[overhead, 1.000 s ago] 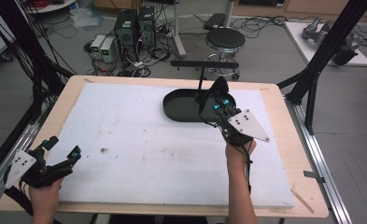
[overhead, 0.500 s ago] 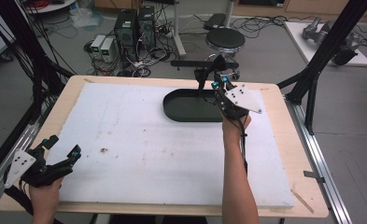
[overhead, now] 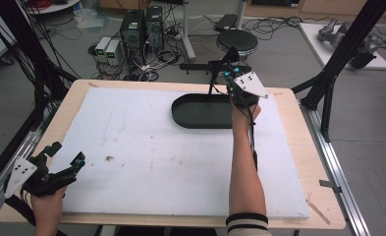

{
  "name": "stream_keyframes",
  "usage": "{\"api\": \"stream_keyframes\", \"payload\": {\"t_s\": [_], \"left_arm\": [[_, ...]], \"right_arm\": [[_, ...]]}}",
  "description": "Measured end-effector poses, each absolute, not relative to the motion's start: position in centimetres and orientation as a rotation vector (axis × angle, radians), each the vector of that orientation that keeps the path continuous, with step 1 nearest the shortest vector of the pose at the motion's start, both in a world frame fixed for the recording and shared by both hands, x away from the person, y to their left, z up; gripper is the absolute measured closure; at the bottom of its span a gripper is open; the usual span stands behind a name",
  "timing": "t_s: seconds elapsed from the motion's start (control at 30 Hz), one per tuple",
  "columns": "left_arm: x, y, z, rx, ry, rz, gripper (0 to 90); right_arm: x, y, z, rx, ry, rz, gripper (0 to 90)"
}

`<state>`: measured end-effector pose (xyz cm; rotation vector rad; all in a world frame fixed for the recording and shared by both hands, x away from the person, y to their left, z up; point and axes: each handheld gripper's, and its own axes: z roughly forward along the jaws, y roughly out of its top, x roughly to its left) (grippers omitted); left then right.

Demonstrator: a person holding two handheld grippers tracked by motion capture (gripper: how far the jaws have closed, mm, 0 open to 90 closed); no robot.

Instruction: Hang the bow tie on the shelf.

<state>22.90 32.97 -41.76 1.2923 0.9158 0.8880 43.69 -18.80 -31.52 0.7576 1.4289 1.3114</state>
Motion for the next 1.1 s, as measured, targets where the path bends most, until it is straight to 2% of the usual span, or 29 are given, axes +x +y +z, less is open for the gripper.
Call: {"api": "stream_keyframes", "payload": {"t_s": [0.7, 1.1], "left_arm": [[22.9, 33.0, -42.0, 1.286, 0.922, 0.888, 12.5], [23.1, 32.9, -42.3, 1.292, 0.924, 0.88, 12.5]], "right_arm": [[47.1, -20.0, -34.7, 0.937, 1.496, 1.222, 87.0], [46.8, -20.4, -34.0, 0.946, 1.492, 1.25, 74.6]]}}
